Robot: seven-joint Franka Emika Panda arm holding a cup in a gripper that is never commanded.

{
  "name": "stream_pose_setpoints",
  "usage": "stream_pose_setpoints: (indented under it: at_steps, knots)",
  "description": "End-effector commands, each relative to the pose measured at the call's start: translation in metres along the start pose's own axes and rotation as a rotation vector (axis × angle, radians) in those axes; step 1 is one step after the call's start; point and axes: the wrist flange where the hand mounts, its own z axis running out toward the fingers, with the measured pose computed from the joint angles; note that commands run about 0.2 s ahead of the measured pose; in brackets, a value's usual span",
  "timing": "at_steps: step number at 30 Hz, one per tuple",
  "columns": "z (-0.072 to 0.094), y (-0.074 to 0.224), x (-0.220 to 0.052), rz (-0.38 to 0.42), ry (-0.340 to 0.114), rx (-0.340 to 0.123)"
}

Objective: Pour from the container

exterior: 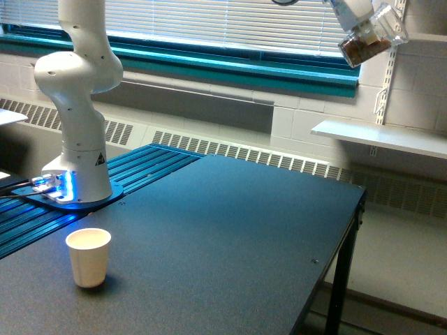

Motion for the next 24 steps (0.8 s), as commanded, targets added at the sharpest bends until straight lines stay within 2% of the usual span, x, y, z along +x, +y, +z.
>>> stream_pose_setpoints:
  at_steps: [1,14,24]
  knots:
    - [-0.004,-0.020,-0.013,-0.029,-0.010,0.021]
    - [-0.002,-0.010,-0.014,-0.036,0.001,-0.009]
    - [0.001,0.037,-0.014,-0.018,0.022,-0.079]
